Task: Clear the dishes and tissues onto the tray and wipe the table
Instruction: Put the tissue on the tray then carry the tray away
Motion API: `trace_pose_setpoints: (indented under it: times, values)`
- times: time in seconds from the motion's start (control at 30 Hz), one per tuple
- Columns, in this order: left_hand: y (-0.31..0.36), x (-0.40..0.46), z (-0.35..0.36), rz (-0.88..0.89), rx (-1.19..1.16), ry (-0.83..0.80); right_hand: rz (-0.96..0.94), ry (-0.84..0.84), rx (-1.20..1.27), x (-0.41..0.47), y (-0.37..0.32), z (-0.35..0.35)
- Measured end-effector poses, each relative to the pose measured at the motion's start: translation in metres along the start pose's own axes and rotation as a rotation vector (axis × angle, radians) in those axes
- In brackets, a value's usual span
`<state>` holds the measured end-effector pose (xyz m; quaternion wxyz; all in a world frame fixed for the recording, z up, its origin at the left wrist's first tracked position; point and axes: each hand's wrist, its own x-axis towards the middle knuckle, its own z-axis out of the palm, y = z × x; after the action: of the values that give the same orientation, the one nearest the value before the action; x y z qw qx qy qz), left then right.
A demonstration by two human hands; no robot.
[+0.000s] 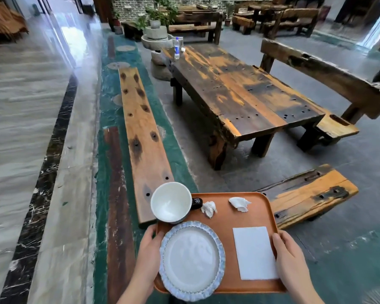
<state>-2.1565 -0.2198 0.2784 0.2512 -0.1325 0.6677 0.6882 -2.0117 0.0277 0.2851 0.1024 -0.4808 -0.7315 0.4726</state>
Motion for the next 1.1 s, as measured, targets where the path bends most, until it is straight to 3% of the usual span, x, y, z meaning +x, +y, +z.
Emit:
trace_pose_setpoints:
  times: [0.4, 0.8, 1.1]
  values:
    - [0.080, 0.176, 0.021, -0.047, -0.007, -0.011, 0.158, -0.021, 0.001, 0.137, -0.102, 0.092]
    - [0.181, 0.357, 0.130, -0.036, -0.022, 0.021, 0.004, -0.131, 0.072, 0.363, -0.207, 0.133]
    - [0.252, 0.477, 0.199, -0.058, -0.069, 0.088, 0.014, -0.209, 0.049, 0.516, -0.294, 0.156]
